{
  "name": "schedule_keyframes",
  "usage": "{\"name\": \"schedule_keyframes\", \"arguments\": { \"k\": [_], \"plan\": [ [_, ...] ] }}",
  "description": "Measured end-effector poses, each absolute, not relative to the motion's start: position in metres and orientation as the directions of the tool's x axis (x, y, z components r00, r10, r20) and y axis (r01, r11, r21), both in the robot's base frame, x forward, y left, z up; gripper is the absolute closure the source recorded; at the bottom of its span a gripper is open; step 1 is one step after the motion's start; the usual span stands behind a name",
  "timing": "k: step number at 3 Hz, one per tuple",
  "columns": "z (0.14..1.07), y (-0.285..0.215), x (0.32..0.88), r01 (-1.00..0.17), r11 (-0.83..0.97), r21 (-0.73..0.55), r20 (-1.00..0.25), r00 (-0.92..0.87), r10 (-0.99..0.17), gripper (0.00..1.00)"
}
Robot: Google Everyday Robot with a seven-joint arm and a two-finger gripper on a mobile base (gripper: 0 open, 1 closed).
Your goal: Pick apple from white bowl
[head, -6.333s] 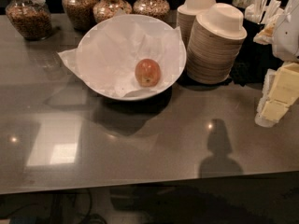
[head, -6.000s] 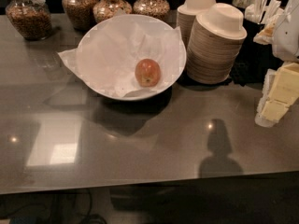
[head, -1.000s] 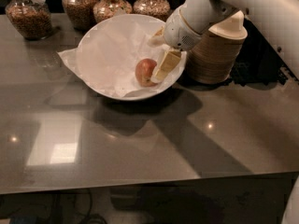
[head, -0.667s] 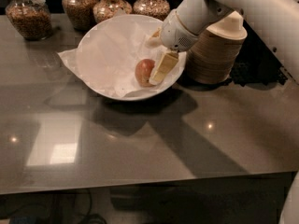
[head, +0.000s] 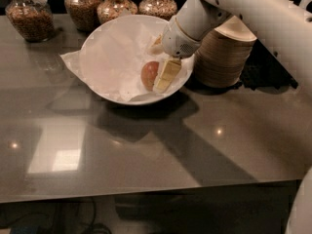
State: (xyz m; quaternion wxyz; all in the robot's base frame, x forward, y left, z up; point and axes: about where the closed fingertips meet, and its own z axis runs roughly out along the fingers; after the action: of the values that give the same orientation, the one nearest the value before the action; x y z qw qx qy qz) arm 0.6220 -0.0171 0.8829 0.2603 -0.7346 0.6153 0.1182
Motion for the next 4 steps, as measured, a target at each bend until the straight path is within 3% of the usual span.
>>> {"name": "schedule_keyframes", "arguments": {
  "k": [4],
  "plan": [
    [0.856, 0.0, 0.632, -0.973, -0.139, -0.187, -0.489, 0.214, -0.846, 0.27]
  ]
}}
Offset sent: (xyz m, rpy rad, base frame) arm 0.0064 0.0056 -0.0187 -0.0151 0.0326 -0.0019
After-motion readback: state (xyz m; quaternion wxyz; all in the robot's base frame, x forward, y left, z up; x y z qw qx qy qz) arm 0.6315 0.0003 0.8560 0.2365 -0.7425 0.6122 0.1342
